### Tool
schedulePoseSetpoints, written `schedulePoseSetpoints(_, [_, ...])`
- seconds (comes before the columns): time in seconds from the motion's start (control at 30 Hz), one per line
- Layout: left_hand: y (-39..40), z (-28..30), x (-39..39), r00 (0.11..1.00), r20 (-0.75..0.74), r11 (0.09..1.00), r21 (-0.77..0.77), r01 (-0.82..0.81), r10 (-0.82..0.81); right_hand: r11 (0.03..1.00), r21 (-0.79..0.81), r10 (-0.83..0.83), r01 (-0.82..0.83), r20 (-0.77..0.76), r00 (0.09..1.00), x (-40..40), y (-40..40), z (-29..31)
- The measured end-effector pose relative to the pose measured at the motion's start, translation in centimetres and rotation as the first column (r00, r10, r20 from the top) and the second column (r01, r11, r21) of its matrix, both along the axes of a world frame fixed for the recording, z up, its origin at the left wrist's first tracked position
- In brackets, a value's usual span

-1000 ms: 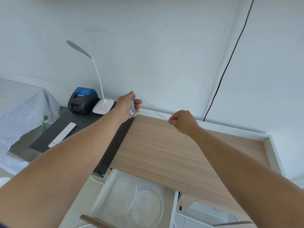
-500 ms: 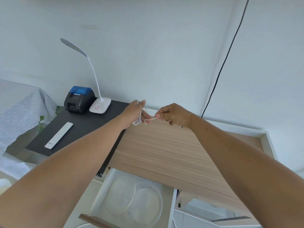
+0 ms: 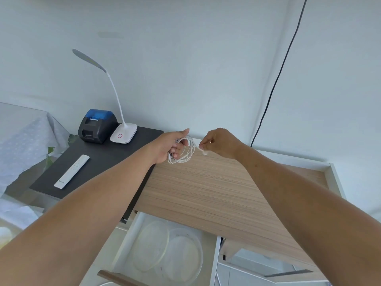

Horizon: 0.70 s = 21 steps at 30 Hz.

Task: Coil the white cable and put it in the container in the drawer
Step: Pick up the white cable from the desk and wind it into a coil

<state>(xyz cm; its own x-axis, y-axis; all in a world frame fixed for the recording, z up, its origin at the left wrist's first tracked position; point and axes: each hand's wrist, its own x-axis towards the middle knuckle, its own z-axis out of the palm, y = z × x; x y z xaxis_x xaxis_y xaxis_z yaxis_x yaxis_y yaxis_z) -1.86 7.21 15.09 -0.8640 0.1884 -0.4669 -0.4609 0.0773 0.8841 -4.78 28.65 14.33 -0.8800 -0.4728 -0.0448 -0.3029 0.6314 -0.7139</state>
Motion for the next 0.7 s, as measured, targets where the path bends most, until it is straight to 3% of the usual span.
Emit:
schedulePoseSetpoints(0.23, [-0.7,-0.2,0.0,0.999,-0.015,0.993,0.105,-0.045,0.046,0.962,-0.239,-0.084,0.133,0.205,0.975,1.2,0.0,-0.3])
schedulePoseSetpoints(0.47, [-0.4,-0.1,-0.1,0.998,0.059,0.987,0.160,-0.016,0.006,0.958,-0.243,-0.119,0.152,0.146,0.982,1.6,-0.4,-0.8])
schedulePoseSetpoints(0.7, [0.6,0.7,-0.2,0.991,0.124,0.950,0.312,0.009,-0.050,0.873,-0.460,0.054,0.163,0.422,0.905,1.8,-1.0,-0.1])
